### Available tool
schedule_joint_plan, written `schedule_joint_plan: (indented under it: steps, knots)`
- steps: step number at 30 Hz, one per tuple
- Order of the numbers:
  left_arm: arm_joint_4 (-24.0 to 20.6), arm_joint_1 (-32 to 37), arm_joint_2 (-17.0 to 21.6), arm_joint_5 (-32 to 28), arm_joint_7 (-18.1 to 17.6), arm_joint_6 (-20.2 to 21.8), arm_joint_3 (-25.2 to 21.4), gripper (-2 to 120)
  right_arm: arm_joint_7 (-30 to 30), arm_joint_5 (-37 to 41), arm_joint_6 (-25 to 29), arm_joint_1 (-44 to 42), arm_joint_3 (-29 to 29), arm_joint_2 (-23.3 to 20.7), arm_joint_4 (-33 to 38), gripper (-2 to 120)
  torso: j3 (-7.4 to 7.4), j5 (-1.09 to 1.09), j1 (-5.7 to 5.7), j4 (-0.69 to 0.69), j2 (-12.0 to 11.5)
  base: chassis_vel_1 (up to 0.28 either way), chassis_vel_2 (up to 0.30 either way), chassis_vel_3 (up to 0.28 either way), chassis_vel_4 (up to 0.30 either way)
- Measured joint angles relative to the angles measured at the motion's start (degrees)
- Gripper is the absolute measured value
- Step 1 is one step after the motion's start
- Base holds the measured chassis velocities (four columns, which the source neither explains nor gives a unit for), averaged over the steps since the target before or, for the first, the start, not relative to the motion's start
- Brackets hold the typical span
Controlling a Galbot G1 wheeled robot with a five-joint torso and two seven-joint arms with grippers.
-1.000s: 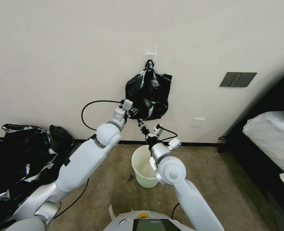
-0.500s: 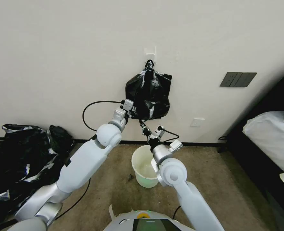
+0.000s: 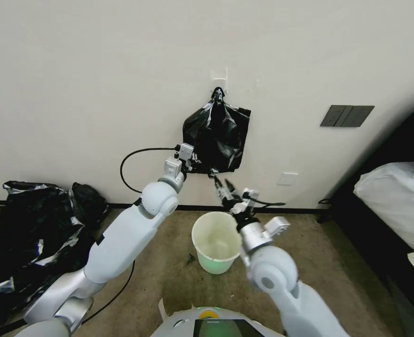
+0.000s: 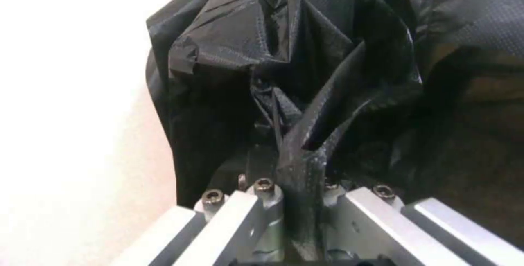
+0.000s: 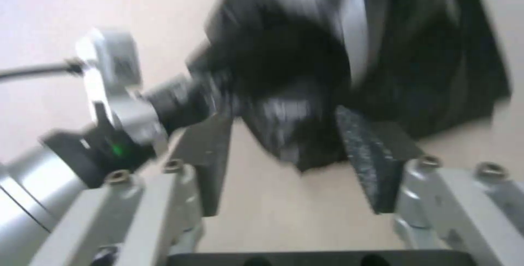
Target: Place a trash bag onto the trash bin.
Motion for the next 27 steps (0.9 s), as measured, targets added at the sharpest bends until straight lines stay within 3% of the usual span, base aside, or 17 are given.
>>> schedule_joint_plan:
  steps: [7, 12, 15, 17, 27]
  knots:
    - [-0.14, -0.12, 0.30, 0.05, 0.00, -0.01, 0.67, 0, -4.07, -7.20, -4.02, 5.79, 5.96, -6.11, 1.25, 77, 0.00, 0.00, 0.00, 0.01, 0.00, 0.000, 0.000, 0.000, 0.000]
    - [-0.12, -0.15, 0.18, 0.21, 0.00, -0.02, 0.89, 0, -4.88, -14.31, -7.55, 14.29, 4.42, -8.99, -4.14, 97, 0.00, 0.00, 0.00, 0.00, 0.00, 0.000, 0.000, 0.000, 0.000]
    - [-0.17, 0.01, 0.23, 0.28, 0.02, -0.06, 0.88, 0, -3.35, -14.53, -9.11, 16.88, 2.41, -8.72, -5.70, 100, 0.01, -0.01, 0.00, 0.01, 0.00, 0.000, 0.000, 0.000, 0.000]
    - [-0.26, 0.26, 0.21, 0.40, 0.11, -0.18, 0.78, 0, 0.81, -11.23, -12.37, 19.85, -0.22, -7.24, -6.93, 100, 0.01, -0.01, 0.00, 0.02, 0.00, 0.000, 0.000, 0.000, 0.000]
    - [-0.83, 1.27, 0.04, 0.55, 0.34, -0.60, 0.29, 0, 4.97, -10.70, -14.30, 24.63, -3.16, -4.66, -11.80, 95, 0.01, -0.01, 0.01, 0.01, 0.00, 0.000, 0.000, 0.000, 0.000]
